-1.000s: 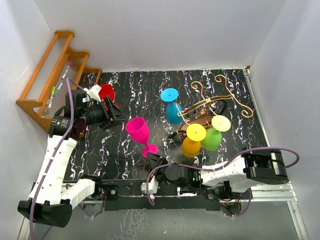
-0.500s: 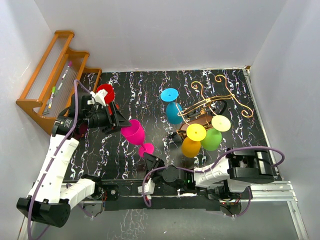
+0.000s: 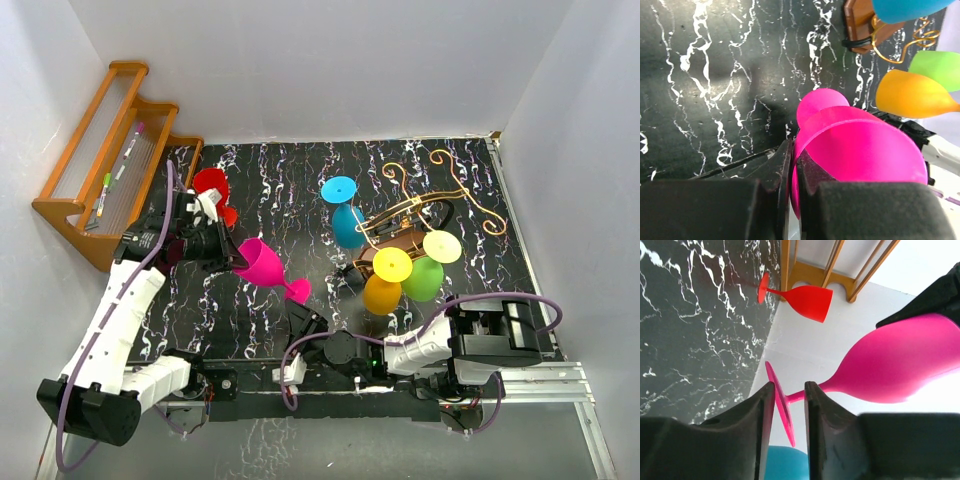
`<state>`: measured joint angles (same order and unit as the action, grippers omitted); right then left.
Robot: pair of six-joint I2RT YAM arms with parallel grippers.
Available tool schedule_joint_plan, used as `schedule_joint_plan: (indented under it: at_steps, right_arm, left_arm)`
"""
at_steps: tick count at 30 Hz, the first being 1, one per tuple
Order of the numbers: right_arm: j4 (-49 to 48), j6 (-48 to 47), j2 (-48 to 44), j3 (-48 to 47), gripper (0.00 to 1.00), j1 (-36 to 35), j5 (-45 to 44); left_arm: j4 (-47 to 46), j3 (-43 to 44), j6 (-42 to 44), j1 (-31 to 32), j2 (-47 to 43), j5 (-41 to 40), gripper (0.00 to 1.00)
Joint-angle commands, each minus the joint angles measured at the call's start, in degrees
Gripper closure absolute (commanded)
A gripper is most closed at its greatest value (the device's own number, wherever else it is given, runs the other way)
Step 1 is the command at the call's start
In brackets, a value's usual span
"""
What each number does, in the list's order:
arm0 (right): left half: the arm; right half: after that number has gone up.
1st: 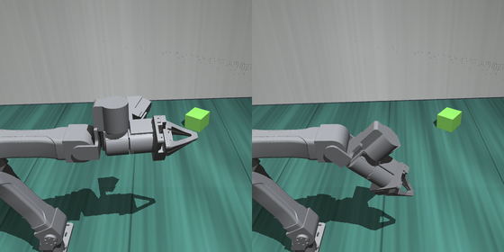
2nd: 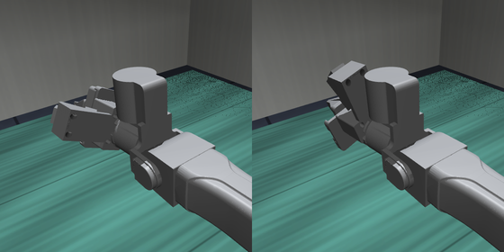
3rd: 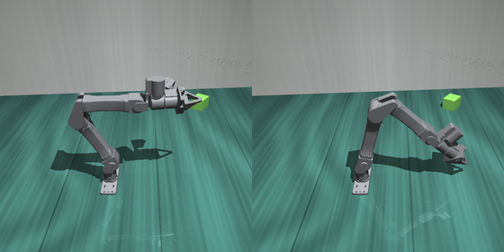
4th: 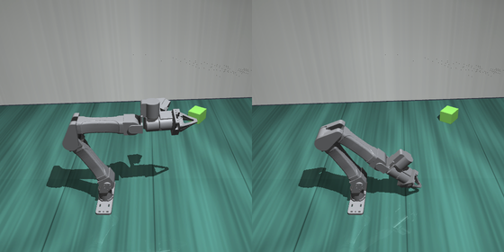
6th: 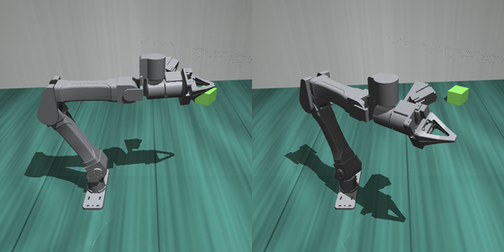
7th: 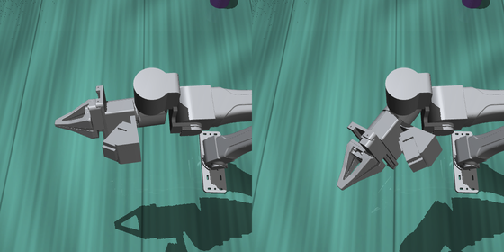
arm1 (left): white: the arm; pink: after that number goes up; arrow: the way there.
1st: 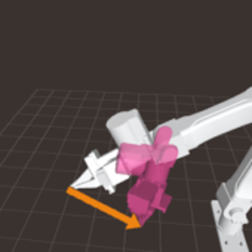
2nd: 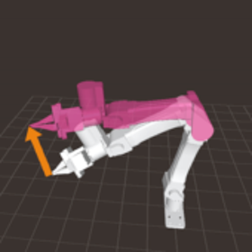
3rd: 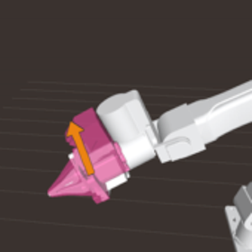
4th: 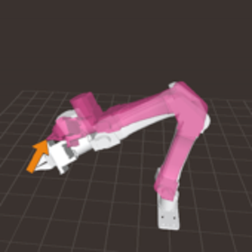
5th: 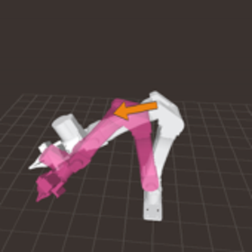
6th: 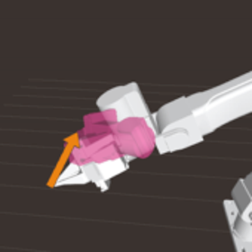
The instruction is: Take the wine glass off the wine glass rack
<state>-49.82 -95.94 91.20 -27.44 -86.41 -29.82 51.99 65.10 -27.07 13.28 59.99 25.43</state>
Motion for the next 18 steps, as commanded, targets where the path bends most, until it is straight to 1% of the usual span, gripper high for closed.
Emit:
schedule_joint_plan:
  at_steps: [1,2,4,8,12,14,16,18]
  right_arm:
    - [-4.1,2.29,-0.85,-2.27,0.59,-0.48,0.54]
    - [-2.93,3.24,-1.17,-2.33,0.54,-0.51,0.3]
    - [1.24,5.82,-1.85,-2.75,0.5,-0.47,-0.16]
    - [7.86,10.39,-3.24,-3.02,0.5,-0.53,-0.31]
    - [10.81,14.29,-5.1,-3.01,0.5,-0.98,-1.4]
    - [14.4,17.29,-6.5,-3.9,0.5,-1.04,-2.07]
    - [18.43,19.67,-7.57,-4.32,0.51,-1.03,-2.75]
    - [19.22,20.12,-8.43,-3.71,0.51,-1.04,-3.26]
  left_arm:
    - [3.86,3.79,0.88,0.54,-0.19,-5.42,1.0]
    - [4.3,4.77,1.14,0.52,-0.17,-8.15,1.0]
    - [5.41,6.84,1.89,0.54,0.19,-14.51,1.0]
    - [5.93,8.64,3.04,0.53,1.43,-26.69,1.0]
    - [3.22,7.72,3.83,0.59,3.83,-35.27,1.0]
    - [1.75,7.44,3.98,0.52,5.84,-39.46,1.0]
    - [-0.04,7.44,4.37,0.19,8.07,-42.23,1.0]
    - [-1.46,8.2,4.72,-1.08,10.46,-42.75,1.0]
